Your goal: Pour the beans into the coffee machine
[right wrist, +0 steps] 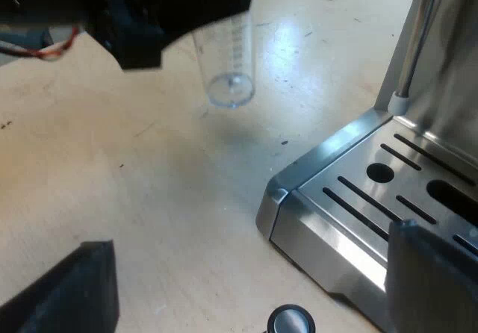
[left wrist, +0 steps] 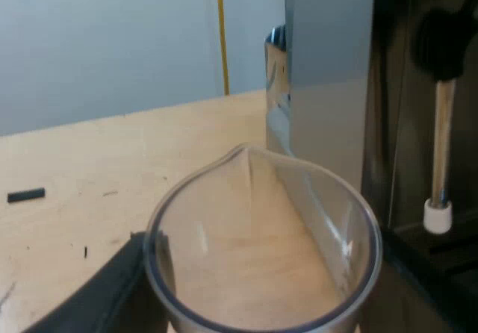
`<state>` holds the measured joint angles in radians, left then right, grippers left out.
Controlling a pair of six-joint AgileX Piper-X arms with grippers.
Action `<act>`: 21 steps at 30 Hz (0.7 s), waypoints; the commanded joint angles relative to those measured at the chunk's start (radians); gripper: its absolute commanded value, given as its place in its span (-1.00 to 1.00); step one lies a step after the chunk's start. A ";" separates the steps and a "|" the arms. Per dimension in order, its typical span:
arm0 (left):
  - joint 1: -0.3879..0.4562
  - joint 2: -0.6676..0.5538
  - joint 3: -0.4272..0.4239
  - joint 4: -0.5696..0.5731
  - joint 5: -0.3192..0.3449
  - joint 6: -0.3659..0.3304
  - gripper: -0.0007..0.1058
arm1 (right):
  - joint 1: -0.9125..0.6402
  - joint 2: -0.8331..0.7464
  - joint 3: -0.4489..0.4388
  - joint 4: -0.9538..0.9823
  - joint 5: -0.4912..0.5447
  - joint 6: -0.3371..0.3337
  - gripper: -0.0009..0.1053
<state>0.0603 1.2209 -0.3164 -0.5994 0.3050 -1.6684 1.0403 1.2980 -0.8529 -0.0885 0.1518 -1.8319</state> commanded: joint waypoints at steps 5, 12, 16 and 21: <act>0.001 0.106 -0.007 -0.132 0.006 -0.012 -0.36 | -0.001 -0.002 -0.008 -0.012 0.003 -0.002 0.50; 0.001 0.201 -0.007 -0.224 0.006 -0.012 -0.36 | -0.001 -0.002 -0.008 -0.012 0.003 -0.002 0.50; 0.001 0.241 -0.007 -0.247 0.006 -0.012 -0.36 | -0.001 -0.002 -0.008 -0.012 0.003 -0.002 0.50; 0.001 0.280 -0.007 -0.278 0.006 -0.012 -0.36 | -0.001 -0.002 -0.008 -0.012 0.003 -0.002 0.50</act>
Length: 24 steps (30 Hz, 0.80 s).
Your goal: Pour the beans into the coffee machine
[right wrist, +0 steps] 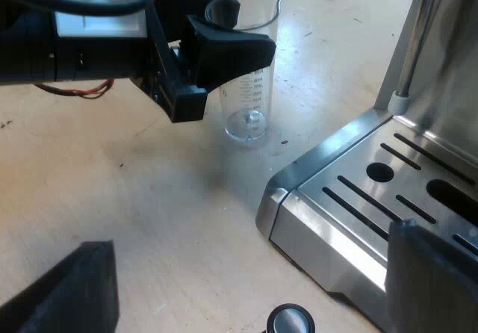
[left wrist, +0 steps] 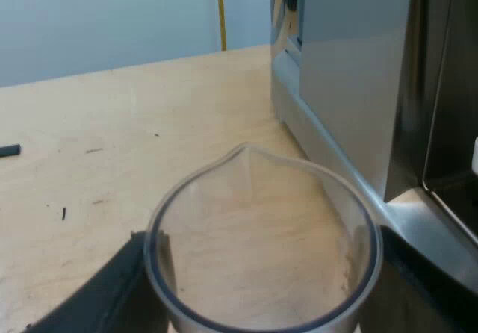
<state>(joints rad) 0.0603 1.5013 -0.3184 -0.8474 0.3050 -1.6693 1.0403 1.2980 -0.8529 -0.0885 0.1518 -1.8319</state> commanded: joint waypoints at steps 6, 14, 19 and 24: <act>0.001 0.001 -0.005 -0.030 0.006 0.013 -0.36 | -0.001 -0.002 -0.008 -0.012 0.003 -0.002 0.50; 0.001 0.021 -0.005 -0.026 0.006 0.021 0.00 | -0.001 -0.002 -0.008 -0.012 0.003 -0.002 0.50; 0.001 0.029 -0.005 -0.026 0.006 0.017 0.01 | -0.001 -0.002 -0.008 -0.012 0.003 -0.002 0.50; 0.001 0.029 -0.005 0.020 0.006 0.012 0.16 | -0.001 -0.002 -0.008 -0.012 0.003 -0.002 0.50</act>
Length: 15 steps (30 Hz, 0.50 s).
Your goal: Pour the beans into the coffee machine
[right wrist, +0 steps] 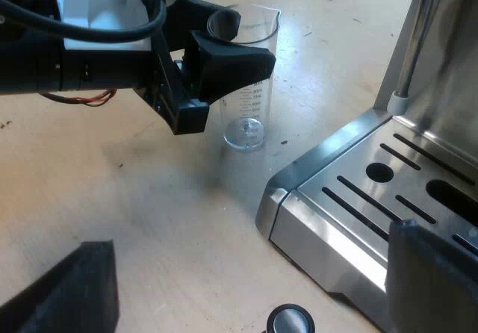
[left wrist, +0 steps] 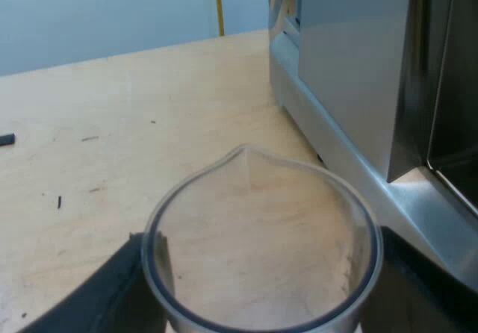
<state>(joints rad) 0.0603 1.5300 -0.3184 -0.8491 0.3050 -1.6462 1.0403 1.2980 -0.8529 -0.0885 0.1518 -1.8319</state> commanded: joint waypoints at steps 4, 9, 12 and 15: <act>0.001 0.000 -0.005 0.078 0.006 -0.011 0.25 | -0.001 -0.002 -0.008 -0.012 0.004 -0.002 0.50; 0.001 -0.005 -0.005 0.208 0.006 -0.011 0.25 | -0.001 -0.002 -0.008 -0.012 0.006 -0.002 0.50; 0.001 -0.037 -0.005 0.273 0.000 -0.014 0.25 | -0.001 -0.002 -0.008 -0.012 0.012 -0.002 0.50; 0.001 -0.077 -0.005 0.353 -0.016 -0.014 0.25 | -0.001 -0.002 -0.008 -0.012 0.025 -0.002 0.50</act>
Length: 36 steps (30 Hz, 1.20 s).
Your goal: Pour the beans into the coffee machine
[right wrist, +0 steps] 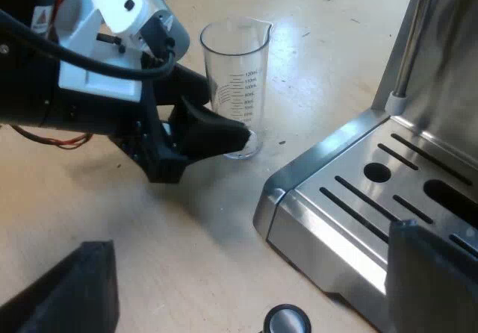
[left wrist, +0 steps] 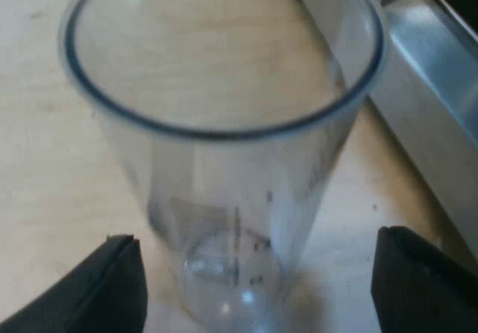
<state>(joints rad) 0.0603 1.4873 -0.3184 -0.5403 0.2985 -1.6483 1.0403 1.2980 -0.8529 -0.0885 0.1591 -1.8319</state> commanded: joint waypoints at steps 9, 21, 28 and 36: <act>0.001 -0.237 -0.005 0.389 -0.011 -0.012 0.25 | -0.001 -0.005 -0.008 -0.006 0.017 -0.002 0.50; 0.001 -0.694 -0.058 0.760 -0.009 -0.015 0.25 | -0.001 -0.126 -0.008 0.115 -0.009 0.086 0.50; 0.001 -0.894 -0.137 0.936 0.036 -0.015 0.25 | -0.001 -0.245 -0.008 0.279 -0.009 0.173 0.50; 0.001 -0.995 -0.238 1.129 0.036 -0.015 0.25 | -0.001 -0.368 -0.027 0.455 0.000 0.198 0.50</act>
<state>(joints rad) 0.0603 0.5007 -0.5465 0.5741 0.3267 -1.6533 1.0403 0.9453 -0.8662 0.3499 0.1584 -1.6371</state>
